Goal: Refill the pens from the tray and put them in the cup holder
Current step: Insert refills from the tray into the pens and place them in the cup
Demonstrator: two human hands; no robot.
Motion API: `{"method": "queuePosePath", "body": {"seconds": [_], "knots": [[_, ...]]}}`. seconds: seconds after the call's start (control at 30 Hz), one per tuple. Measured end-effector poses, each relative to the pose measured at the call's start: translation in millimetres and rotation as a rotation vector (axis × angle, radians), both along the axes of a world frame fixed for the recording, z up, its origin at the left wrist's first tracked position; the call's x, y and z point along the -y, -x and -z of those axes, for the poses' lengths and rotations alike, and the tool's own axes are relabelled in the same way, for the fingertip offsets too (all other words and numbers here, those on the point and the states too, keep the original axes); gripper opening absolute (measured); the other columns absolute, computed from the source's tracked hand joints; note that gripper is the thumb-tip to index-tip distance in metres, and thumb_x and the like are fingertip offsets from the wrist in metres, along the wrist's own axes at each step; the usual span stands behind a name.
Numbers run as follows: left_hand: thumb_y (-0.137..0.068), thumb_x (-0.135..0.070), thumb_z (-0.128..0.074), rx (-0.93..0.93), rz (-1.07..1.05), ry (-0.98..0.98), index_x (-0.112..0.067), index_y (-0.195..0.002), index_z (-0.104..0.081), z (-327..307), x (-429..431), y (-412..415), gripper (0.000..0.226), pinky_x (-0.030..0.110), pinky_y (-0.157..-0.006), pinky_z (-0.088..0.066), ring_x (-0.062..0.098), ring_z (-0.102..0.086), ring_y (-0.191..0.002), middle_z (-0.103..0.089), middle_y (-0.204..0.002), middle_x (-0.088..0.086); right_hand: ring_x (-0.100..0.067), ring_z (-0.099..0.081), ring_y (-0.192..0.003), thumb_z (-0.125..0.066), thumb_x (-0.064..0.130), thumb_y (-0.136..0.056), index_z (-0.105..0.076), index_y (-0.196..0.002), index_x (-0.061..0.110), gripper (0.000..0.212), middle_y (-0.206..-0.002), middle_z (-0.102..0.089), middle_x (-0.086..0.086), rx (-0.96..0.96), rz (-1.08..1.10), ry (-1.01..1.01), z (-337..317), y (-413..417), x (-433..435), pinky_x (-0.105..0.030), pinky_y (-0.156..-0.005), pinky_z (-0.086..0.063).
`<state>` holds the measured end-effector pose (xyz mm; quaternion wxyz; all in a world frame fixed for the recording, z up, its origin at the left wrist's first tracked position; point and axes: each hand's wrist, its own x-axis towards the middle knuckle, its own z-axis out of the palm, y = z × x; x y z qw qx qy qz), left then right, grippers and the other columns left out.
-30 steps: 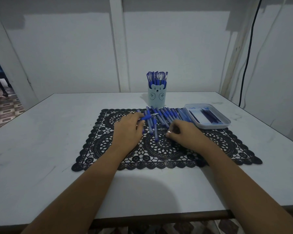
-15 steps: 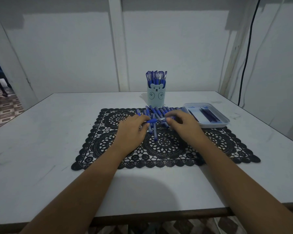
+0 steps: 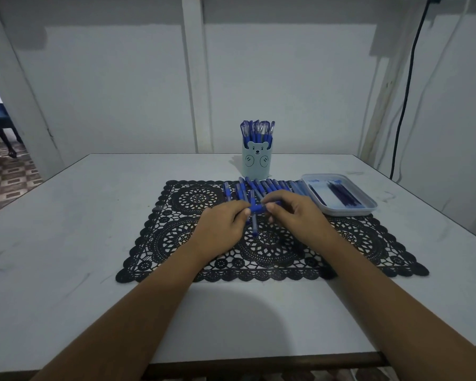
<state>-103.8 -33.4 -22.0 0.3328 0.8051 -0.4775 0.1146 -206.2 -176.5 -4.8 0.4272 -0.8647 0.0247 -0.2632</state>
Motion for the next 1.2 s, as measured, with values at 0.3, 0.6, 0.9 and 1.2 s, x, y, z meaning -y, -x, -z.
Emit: {"method": "queuePosePath", "body": {"seconds": [0.3, 0.6, 0.9, 1.2], "knots": [[-0.095, -0.035, -0.045, 0.251, -0.143, -0.069, -0.025, -0.115, -0.062, -26.4, 4.9, -4.5, 0.029, 0.025, -0.063, -0.039, 0.01, -0.054, -0.07, -0.067, -0.089, -0.005, -0.008, -0.057, -0.086, -0.05, 0.028, -0.092, -0.046, -0.119, 0.025, 0.027, -0.092, -0.061, 0.004, 0.09, 0.164, -0.069, 1.2, -12.6, 13.1, -0.024, -0.078, -0.044], [-0.09, -0.022, -0.056, -0.107, -0.223, 0.353, -0.013, -0.11, -0.063, -134.8, 61.8, -75.8, 0.023, 0.02, -0.073, -0.042, 0.009, -0.054, -0.076, -0.059, -0.092, -0.005, -0.017, -0.026, -0.135, -0.035, 0.036, -0.098, -0.035, -0.14, 0.017, 0.046, -0.147, -0.032, -0.004, -0.396, 0.276, 0.585, 27.4, -26.7, 33.6, -0.035, -0.111, -0.019], [-0.087, -0.017, -0.055, -0.199, -0.288, 0.176, -0.008, -0.095, -0.064, -128.9, 143.6, -118.1, 0.015, 0.029, -0.066, -0.049, 0.02, -0.061, -0.074, -0.063, -0.086, 0.005, -0.013, -0.029, -0.134, -0.035, 0.036, -0.097, -0.038, -0.138, 0.022, 0.044, -0.145, -0.034, 0.002, -0.345, 0.274, 0.577, 34.8, -30.2, 40.4, -0.036, -0.113, -0.021], [-0.093, -0.025, -0.043, -0.107, -0.379, 0.079, -0.015, -0.096, -0.059, -95.9, 111.2, -110.7, 0.02, 0.026, -0.063, -0.036, 0.014, -0.052, -0.069, -0.056, -0.085, -0.003, -0.015, -0.031, -0.133, -0.038, 0.035, -0.096, -0.041, -0.137, 0.021, 0.043, -0.144, -0.036, -0.001, -0.32, 0.265, 0.564, 35.8, -30.8, 43.0, -0.037, -0.111, -0.022]]}}
